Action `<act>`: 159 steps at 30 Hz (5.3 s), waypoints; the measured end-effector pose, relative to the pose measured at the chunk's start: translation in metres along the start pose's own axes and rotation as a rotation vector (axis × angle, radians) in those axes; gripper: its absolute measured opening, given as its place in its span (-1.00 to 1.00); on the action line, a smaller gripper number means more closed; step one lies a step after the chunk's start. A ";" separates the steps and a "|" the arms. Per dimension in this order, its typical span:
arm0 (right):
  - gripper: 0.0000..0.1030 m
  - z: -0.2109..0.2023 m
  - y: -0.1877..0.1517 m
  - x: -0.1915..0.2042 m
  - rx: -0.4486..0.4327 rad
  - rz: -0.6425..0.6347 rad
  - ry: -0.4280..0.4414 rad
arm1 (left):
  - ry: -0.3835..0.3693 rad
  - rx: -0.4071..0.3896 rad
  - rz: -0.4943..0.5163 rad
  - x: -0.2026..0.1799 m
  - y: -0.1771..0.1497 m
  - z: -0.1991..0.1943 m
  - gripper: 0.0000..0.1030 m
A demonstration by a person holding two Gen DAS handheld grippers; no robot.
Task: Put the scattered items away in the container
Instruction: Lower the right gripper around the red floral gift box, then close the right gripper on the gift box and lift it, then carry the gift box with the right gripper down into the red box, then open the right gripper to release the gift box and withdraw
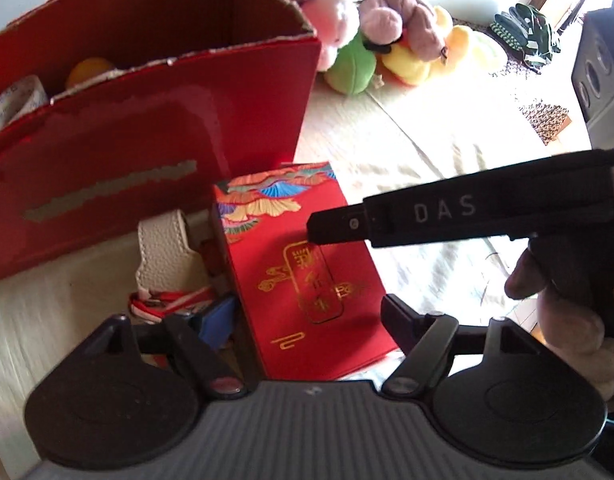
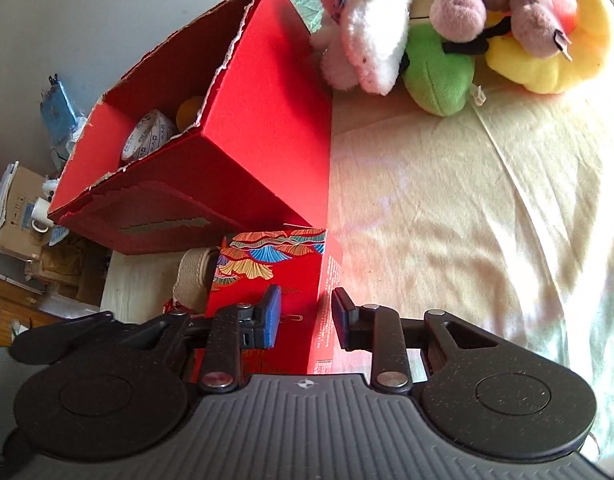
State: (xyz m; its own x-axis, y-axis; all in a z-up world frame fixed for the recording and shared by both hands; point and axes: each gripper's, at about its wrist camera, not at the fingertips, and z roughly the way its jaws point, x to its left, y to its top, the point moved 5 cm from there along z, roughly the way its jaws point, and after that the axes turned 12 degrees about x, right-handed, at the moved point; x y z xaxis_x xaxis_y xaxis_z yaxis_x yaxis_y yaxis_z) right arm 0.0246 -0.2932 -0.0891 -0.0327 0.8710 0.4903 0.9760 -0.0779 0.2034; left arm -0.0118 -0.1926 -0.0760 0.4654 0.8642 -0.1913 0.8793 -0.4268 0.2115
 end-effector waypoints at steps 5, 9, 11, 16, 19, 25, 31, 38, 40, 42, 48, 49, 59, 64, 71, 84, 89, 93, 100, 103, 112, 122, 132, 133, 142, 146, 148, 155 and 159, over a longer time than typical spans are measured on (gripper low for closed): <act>-0.08 0.007 0.001 0.000 0.019 0.013 0.025 | -0.008 -0.003 0.015 -0.004 0.005 0.004 0.59; -0.02 0.003 0.004 -0.007 0.017 0.032 0.015 | -0.023 0.008 0.062 -0.021 0.007 0.010 0.60; -0.02 0.000 0.004 -0.013 0.015 0.040 0.005 | -0.025 0.006 0.083 -0.029 0.010 0.015 0.66; 0.00 -0.005 0.003 -0.030 0.017 0.083 0.022 | -0.042 -0.001 0.066 -0.031 0.022 0.023 0.72; 0.02 -0.005 0.000 -0.032 0.018 0.087 0.034 | -0.072 0.000 0.041 -0.025 0.025 0.025 0.72; 0.24 0.004 -0.004 -0.029 0.033 0.083 0.055 | -0.076 -0.008 0.019 -0.024 0.027 0.025 0.72; 0.07 -0.002 -0.006 -0.030 0.033 0.071 0.055 | -0.113 0.008 -0.008 -0.026 0.025 0.022 0.69; -0.04 -0.013 -0.011 -0.044 -0.003 0.116 0.040 | -0.106 0.014 0.044 -0.040 0.023 0.024 0.65; -0.05 -0.014 -0.012 -0.052 -0.012 0.140 0.052 | -0.099 0.014 0.061 -0.043 0.025 0.026 0.71; -0.04 -0.016 -0.013 -0.055 -0.015 0.158 0.064 | -0.099 0.007 0.068 -0.044 0.025 0.028 0.72; 0.27 -0.003 -0.019 -0.050 -0.015 0.176 0.092 | -0.110 -0.009 0.073 -0.043 0.028 0.028 0.72; 0.26 -0.002 -0.019 -0.049 -0.018 0.177 0.093 | -0.111 -0.009 0.072 -0.043 0.027 0.028 0.72; 0.08 -0.041 -0.015 -0.038 -0.115 0.142 0.082 | -0.112 -0.072 0.087 -0.058 0.042 -0.008 0.71; 0.08 -0.077 -0.010 -0.026 -0.206 0.110 0.052 | -0.109 -0.150 0.133 -0.071 0.057 -0.043 0.71; 0.08 -0.117 0.008 -0.005 -0.316 0.074 0.071 | -0.066 -0.286 0.163 -0.068 0.088 -0.095 0.71; 0.08 -0.093 0.090 0.062 -0.341 -0.065 0.109 | 0.049 -0.349 0.044 0.028 0.122 -0.127 0.71; 0.06 -0.069 0.114 0.083 -0.292 -0.086 0.101 | 0.060 -0.318 -0.003 0.064 0.128 -0.115 0.71; 0.06 -0.048 0.128 0.089 -0.245 -0.096 0.075 | 0.043 -0.269 -0.028 0.084 0.134 -0.099 0.70; 0.06 -0.011 0.151 0.084 -0.081 -0.102 -0.032 | -0.026 -0.106 -0.052 0.109 0.145 -0.056 0.69; 0.03 0.001 0.157 0.086 -0.019 -0.124 -0.085 | -0.036 -0.067 -0.026 0.114 0.148 -0.045 0.69; 0.00 0.013 0.173 0.096 0.115 -0.164 -0.222 | -0.129 0.035 -0.013 0.129 0.156 -0.029 0.70; -0.13 0.034 0.187 0.101 0.238 -0.247 -0.420 | -0.234 0.172 -0.047 0.137 0.161 -0.006 0.70; -0.14 0.041 0.197 0.101 0.195 -0.269 -0.430 | -0.251 0.182 -0.093 0.146 0.168 -0.002 0.71; -0.21 0.041 0.199 0.100 0.189 -0.271 -0.436 | -0.261 0.188 -0.099 0.146 0.169 -0.001 0.71; -0.20 0.039 0.205 0.101 0.124 -0.285 -0.485 | -0.255 0.217 -0.121 0.148 0.170 0.005 0.71; -0.22 0.033 0.205 0.097 0.100 -0.283 -0.488 | -0.272 0.212 -0.116 0.148 0.168 0.003 0.71; -0.24 0.031 0.201 0.097 0.106 -0.279 -0.478 | -0.258 0.212 -0.113 0.148 0.167 0.003 0.71; -0.26 0.019 0.190 0.100 0.085 -0.244 -0.447 | -0.196 0.264 -0.030 0.133 0.161 0.006 0.71; -0.32 0.008 0.192 0.097 0.060 -0.199 -0.409 | -0.206 0.298 -0.080 0.138 0.162 0.010 0.71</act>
State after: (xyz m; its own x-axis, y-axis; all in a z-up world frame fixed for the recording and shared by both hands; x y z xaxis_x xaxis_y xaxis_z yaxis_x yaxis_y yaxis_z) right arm 0.2108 -0.2197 -0.0092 -0.1446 0.9871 0.0693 0.9706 0.1279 0.2039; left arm 0.1959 -0.1455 -0.0775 0.3781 0.8392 -0.3910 0.8904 -0.4453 -0.0948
